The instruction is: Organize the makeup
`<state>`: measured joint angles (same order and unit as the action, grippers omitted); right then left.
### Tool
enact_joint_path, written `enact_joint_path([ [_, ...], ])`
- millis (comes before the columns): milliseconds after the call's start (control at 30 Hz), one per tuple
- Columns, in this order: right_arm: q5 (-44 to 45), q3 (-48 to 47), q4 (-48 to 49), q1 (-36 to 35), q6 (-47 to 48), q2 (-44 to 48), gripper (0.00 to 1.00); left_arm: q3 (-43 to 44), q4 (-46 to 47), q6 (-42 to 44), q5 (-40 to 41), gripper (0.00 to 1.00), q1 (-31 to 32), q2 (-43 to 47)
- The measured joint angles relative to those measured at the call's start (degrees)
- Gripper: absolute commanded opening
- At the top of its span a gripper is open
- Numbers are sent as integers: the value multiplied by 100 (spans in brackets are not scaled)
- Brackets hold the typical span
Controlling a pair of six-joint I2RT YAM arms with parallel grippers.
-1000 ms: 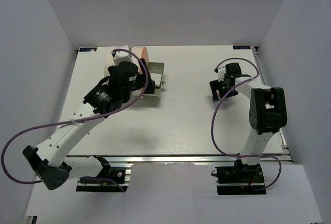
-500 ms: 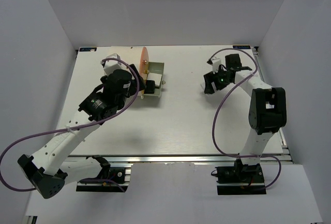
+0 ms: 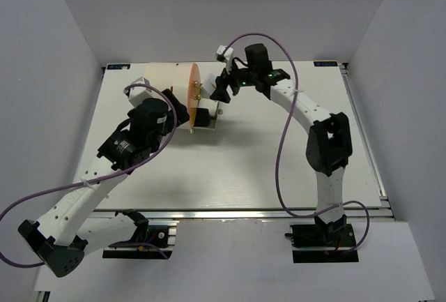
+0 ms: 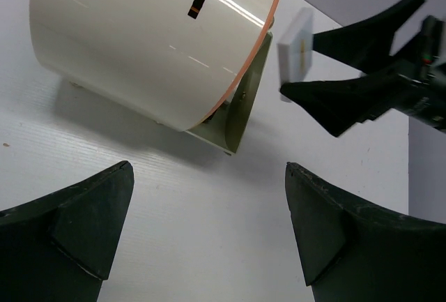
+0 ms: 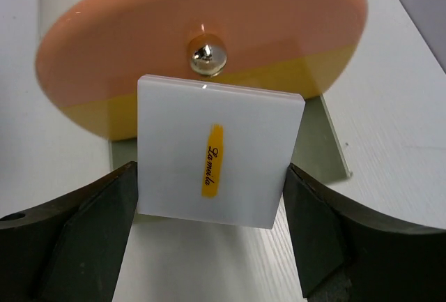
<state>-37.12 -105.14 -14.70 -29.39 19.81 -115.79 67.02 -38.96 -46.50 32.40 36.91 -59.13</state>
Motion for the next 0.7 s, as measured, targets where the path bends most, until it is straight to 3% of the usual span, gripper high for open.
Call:
enact_joint_path([
  [100,-17,-223,278,-118,-142,-468,5,0,-24,-66,0,98,-4,37],
  [200,0,-256,341,-129,-155,-870,22,0,-87,-116,0,98,-4,50],
  [300,85,-256,350,-144,-109,-1145,46,0,-140,-140,2,98,-4,52],
  [333,87,-256,382,-142,-85,-1191,64,0,-142,-144,0,98,-4,52],
  [367,116,-256,424,-133,-52,-1198,72,0,-142,-146,2,98,-4,52],
  [400,144,-275,444,-131,4,-1198,87,0,-146,-149,2,98,-4,52],
  [700,245,-278,479,-212,605,-1200,89,153,-184,-92,7,98,-46,-92],
])
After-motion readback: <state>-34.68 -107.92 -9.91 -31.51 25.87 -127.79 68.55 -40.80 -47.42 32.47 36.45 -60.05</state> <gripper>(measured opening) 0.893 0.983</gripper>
